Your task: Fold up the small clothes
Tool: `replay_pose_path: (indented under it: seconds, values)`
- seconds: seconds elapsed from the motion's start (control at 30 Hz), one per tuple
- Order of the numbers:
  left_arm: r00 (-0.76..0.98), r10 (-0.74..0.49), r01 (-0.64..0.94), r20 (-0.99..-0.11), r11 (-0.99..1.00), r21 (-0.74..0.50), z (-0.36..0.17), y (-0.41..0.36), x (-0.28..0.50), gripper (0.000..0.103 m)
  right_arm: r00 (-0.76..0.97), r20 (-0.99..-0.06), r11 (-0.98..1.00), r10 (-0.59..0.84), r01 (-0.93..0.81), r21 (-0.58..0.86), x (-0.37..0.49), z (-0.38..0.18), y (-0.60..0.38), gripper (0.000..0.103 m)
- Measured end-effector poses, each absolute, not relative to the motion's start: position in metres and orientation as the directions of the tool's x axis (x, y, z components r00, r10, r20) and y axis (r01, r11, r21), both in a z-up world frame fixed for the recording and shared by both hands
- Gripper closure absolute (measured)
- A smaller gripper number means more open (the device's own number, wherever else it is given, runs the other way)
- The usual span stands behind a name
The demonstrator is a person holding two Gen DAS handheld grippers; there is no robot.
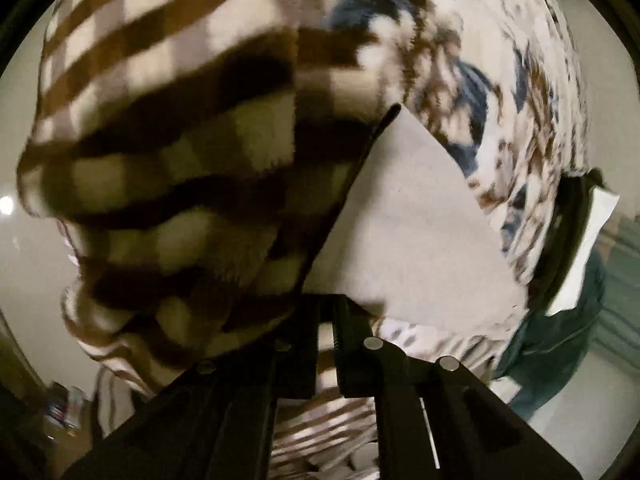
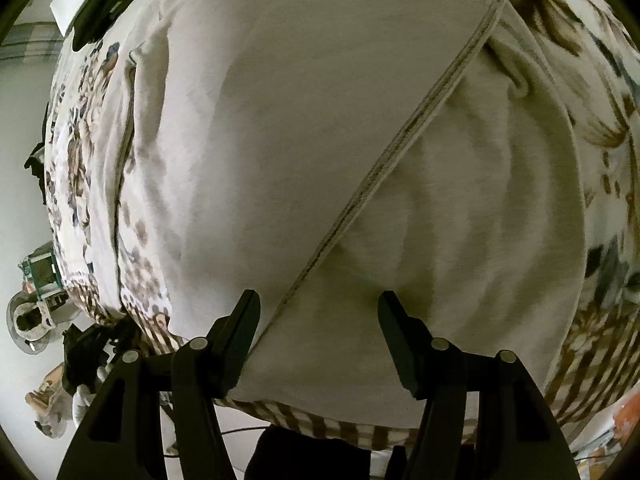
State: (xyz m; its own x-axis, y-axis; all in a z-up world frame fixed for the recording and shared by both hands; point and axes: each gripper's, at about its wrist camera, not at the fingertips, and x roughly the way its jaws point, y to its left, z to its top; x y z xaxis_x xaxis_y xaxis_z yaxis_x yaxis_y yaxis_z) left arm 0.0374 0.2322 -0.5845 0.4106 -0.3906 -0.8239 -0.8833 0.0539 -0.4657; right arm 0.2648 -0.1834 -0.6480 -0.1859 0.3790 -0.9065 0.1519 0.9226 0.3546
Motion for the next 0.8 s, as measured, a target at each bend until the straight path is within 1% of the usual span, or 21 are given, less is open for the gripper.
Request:
replay_pose_path:
  seconds: [0.03,0.07,0.1,0.13,0.17,0.2,0.23,0.33,0.47,0.57,0.6,0.63,0.7,0.77,0.8]
  values:
    - [0.434,-0.387,-0.875,-0.813,0.036,-0.484,-0.582,0.231,0.035,0.088,-0.187,-0.907,0.924,0.377,0.152,0.352,0.265,-0.648,-0.185,0.04]
    - [0.458,-0.384,-0.864,-0.802,0.018,-0.503,-0.582,0.232,0.037,0.084,-0.187,-0.908,0.924,0.376,0.156,0.35,0.266,-0.649,-0.187,0.04]
    - [0.479,-0.379,-0.854,-0.792,0.009,-0.521,-0.576,0.229,0.035,0.074,-0.187,-0.907,0.923,0.376,0.159,0.35,0.266,-0.65,-0.188,0.04]
    - [0.485,-0.372,-0.849,-0.791,0.017,-0.528,-0.571,0.226,0.036,0.06,-0.188,-0.907,0.923,0.376,0.163,0.349,0.266,-0.65,-0.189,0.04]
    - [0.486,-0.358,-0.846,-0.797,0.036,-0.532,-0.566,0.224,0.036,0.052,-0.189,-0.906,0.921,0.378,0.17,0.349,0.266,-0.651,-0.189,0.04]
    - [0.488,-0.348,-0.844,-0.8,0.045,-0.534,-0.564,0.225,0.037,0.038,-0.188,-0.906,0.921,0.38,0.174,0.35,0.266,-0.651,-0.189,0.04]
    - [0.493,-0.34,-0.841,-0.801,0.049,-0.539,-0.562,0.225,0.041,0.032,-0.188,-0.905,0.919,0.383,0.176,0.352,0.267,-0.651,-0.189,0.04]
    - [0.496,-0.336,-0.847,-0.801,0.012,-0.531,-0.568,0.23,0.05,0.031,-0.188,-0.904,0.919,0.385,0.171,0.356,0.267,-0.651,-0.185,0.04]
    - [0.498,-0.281,-0.86,-0.82,-0.041,-0.509,-0.578,0.245,0.058,0.031,-0.186,-0.904,0.92,0.386,0.154,0.361,0.269,-0.649,-0.179,0.04]
    - [0.447,-0.218,-0.89,-0.868,-0.01,-0.456,-0.572,0.244,0.07,0.034,-0.187,-0.904,0.92,0.385,0.154,0.36,0.269,-0.649,-0.178,0.04]
    - [0.421,-0.19,-0.901,-0.887,0.03,-0.434,-0.566,0.242,0.075,0.047,-0.187,-0.904,0.921,0.384,0.155,0.358,0.268,-0.649,-0.178,0.04]
    - [0.372,-0.161,-0.916,-0.914,0.095,-0.39,-0.56,0.24,0.085,0.072,-0.188,-0.905,0.922,0.381,0.157,0.355,0.267,-0.65,-0.178,0.04]
    - [0.294,-0.104,-0.924,-0.95,0.222,-0.311,-0.548,0.235,0.101,0.096,-0.19,-0.906,0.922,0.378,0.16,0.352,0.266,-0.651,-0.179,0.04]
    - [0.281,-0.041,-0.907,-0.959,0.315,-0.279,-0.534,0.23,0.11,0.1,-0.192,-0.906,0.923,0.377,0.165,0.349,0.264,-0.652,-0.181,0.04]
    - [0.284,-0.02,-0.895,-0.959,0.352,-0.273,-0.527,0.228,0.115,0.1,-0.192,-0.906,0.923,0.376,0.165,0.348,0.263,-0.652,-0.182,0.04]
